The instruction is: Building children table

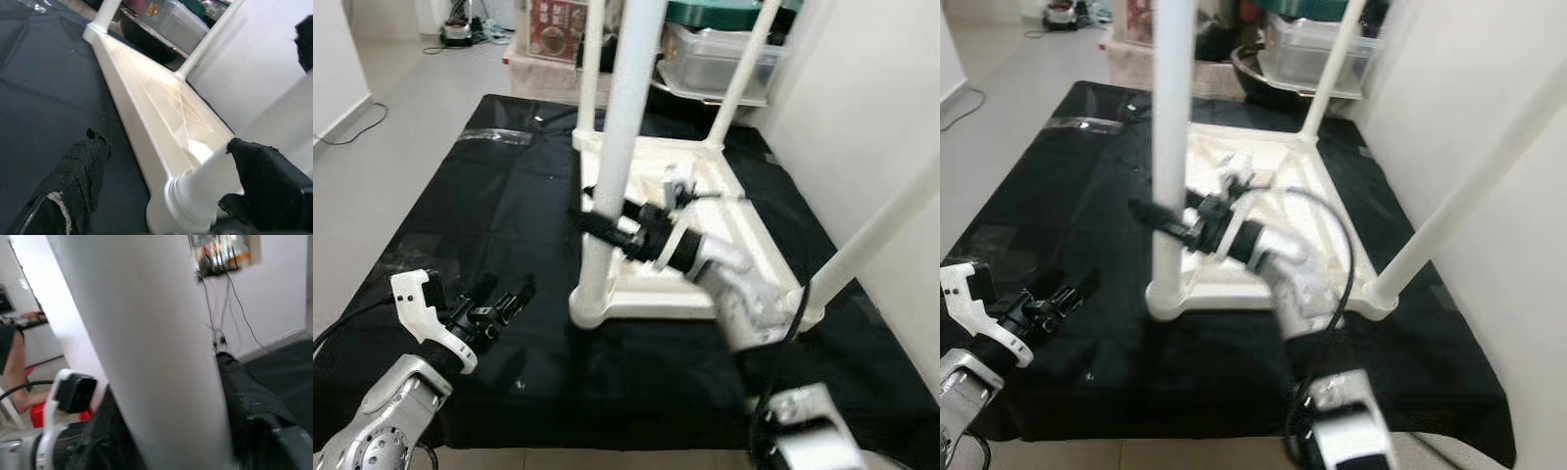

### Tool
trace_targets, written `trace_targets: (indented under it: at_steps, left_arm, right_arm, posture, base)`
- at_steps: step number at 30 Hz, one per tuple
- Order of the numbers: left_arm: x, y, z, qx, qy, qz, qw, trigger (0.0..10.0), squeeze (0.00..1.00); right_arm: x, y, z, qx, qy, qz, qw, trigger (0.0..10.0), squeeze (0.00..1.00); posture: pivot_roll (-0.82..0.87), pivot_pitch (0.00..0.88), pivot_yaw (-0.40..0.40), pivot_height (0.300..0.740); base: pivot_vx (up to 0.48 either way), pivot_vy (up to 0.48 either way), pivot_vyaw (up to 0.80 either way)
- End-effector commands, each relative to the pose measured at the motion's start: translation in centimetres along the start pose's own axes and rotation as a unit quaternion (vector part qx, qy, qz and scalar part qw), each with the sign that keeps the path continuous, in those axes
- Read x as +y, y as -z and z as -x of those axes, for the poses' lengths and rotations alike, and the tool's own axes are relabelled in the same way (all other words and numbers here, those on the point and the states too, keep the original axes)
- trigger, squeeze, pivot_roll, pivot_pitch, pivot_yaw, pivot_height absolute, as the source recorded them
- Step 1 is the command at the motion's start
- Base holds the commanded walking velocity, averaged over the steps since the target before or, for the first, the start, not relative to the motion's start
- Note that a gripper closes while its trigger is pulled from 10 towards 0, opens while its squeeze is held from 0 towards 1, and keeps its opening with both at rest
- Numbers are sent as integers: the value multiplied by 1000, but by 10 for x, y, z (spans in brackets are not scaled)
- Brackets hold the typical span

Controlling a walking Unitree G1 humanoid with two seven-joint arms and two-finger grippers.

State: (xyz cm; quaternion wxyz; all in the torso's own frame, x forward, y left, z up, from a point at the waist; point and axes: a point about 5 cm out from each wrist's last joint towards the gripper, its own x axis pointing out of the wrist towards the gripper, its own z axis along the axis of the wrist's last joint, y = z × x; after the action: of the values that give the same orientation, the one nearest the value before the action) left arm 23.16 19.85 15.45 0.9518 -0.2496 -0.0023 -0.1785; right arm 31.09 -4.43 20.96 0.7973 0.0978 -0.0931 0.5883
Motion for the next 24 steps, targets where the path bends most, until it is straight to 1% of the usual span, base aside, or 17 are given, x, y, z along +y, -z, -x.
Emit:
trace_targets:
  at_steps: [1, 3, 4, 5, 7, 8, 10, 11, 12, 14, 15, 16, 18, 19, 20, 21, 24]
  left_arm:
    - [-2, 1, 2, 2, 3, 5, 1000, 10000, 0]
    - [-2, 1, 2, 4, 6, 6, 1000, 10000, 0]
    - [-3, 1, 2, 5, 9, 8, 1000, 10000, 0]
    - [-3, 1, 2, 3, 11, 11, 1000, 10000, 0]
    - [-3, 1, 2, 3, 11, 11, 1000, 10000, 0]
    - [-3, 1, 2, 1, 12, 12, 1000, 10000, 0]
    - [-3, 1, 2, 1, 12, 12, 1000, 10000, 0]
    - [-4, 1, 1, -1, 12, 12, 1000, 10000, 0]
    - [-4, 1, 0, -3, 10, 12, 1000, 10000, 0]
    - [-4, 1, 0, -3, 10, 12, 1000, 10000, 0]
    - [-4, 1, 0, -3, 10, 12, 1000, 10000, 0]
    - [-3, 1, 0, -1, 11, 12, 1000, 10000, 0]
    - [-3, 1, 0, -1, 11, 12, 1000, 10000, 0]
    - [-2, 1, -1, 2, 14, 13, 1000, 10000, 0]
    - [-2, 1, -1, 2, 14, 13, 1000, 10000, 0]
    - [-2, 1, -1, 3, 14, 13, 1000, 10000, 0]
    - [-2, 1, -2, 2, 14, 12, 1000, 10000, 0]
  right_arm:
    - [27, 17, -3, 21, -68, -24, 997, 0, 0]
    - [27, 29, 4, 49, -40, -24, 998, 0, 0]
    - [5, 43, 11, 94, 108, -8, 990, 0, 0]
    - [-36, 54, 37, 144, 348, 0, 926, 0, 0]
    - [-36, 54, 37, 144, 348, 0, 926, 0, 0]
    - [-65, 61, 90, 182, 585, 13, 790, 0, 0]
    - [-65, 61, 90, 182, 585, 13, 790, 0, 0]
    - [-70, 67, 138, 214, 719, 20, 661, 0, 0]
    - [-65, 68, 167, 228, 774, 25, 590, 0, 0]
    - [-56, 65, 175, 226, 784, 42, 577, 196, 0]
    - [-56, 65, 175, 226, 784, 42, 577, 196, 0]
    - [-50, 62, 164, 209, 760, 37, 614, 10000, 0]
    - [-50, 62, 164, 209, 760, 37, 614, 10000, 0]
    - [-45, 48, 112, 127, 627, -1, 769, 10000, 1000]
    - [-45, 48, 112, 127, 627, -1, 769, 10000, 1000]
    - [-41, 39, 92, 85, 559, -15, 825, 10000, 1000]
    - [-40, 30, 73, 56, 473, -41, 878, 10000, 1000]
  posture:
    - [161, 0, -143, 740]
    - [147, 0, -138, 740]
    - [135, 0, -135, 740]
    - [124, 0, -133, 740]
    - [124, 0, -133, 740]
    - [112, 0, -135, 740]
    - [112, 0, -135, 740]
    - [116, 0, -135, 740]
    - [111, 0, -128, 740]
    - [96, 0, -117, 740]
    - [96, 0, -117, 740]
    - [92, 0, -114, 740]
    - [92, 0, -114, 740]
    - [93, 0, -114, 740]
    - [93, 0, -114, 740]
    - [93, 0, -114, 740]
    - [98, 0, -119, 740]
  base:
    - [0, 0, 0]
    - [0, 0, 0]
    - [0, 0, 0]
    - [0, 0, 0]
    - [0, 0, 0]
    - [0, 0, 0]
    - [0, 0, 0]
    - [0, 0, 0]
    - [0, 0, 0]
    - [0, 0, 0]
    - [0, 0, 0]
    - [0, 0, 0]
    - [0, 0, 0]
    - [0, 0, 0]
    - [0, 0, 0]
    - [0, 0, 0]
    - [0, 0, 0]
